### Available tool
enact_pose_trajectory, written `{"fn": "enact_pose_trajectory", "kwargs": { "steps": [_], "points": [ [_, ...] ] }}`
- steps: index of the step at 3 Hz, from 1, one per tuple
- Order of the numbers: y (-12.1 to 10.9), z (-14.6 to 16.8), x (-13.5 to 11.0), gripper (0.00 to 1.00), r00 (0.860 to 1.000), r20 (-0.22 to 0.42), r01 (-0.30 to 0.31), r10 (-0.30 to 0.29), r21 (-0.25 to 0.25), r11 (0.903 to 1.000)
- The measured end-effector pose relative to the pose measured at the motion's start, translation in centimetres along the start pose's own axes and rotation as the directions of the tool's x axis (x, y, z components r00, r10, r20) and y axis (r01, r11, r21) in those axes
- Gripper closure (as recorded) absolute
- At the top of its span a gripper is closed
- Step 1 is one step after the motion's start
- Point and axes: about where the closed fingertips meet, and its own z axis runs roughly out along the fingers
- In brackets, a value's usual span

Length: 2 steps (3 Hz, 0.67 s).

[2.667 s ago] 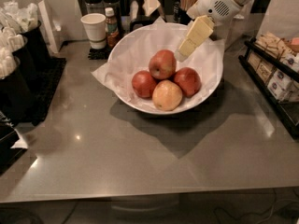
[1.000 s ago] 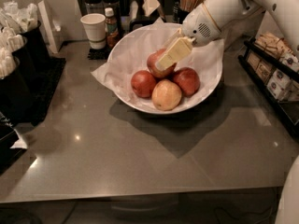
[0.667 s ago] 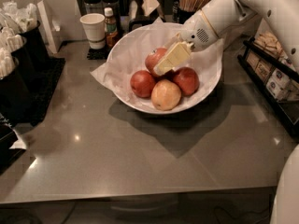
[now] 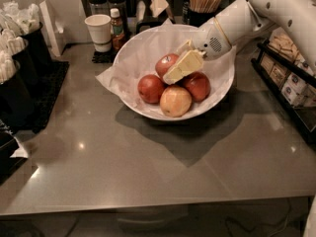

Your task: Pick apple from white bowl

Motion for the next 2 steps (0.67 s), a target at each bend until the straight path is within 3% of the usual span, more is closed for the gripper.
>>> {"fn": "enact_pose_trajectory", "kwargs": {
  "steps": [2],
  "points": [
    [1.5,-2.3,-0.2,0.89,0.992,0.12,0.031,-0.047,0.132,0.9908]
  ]
}}
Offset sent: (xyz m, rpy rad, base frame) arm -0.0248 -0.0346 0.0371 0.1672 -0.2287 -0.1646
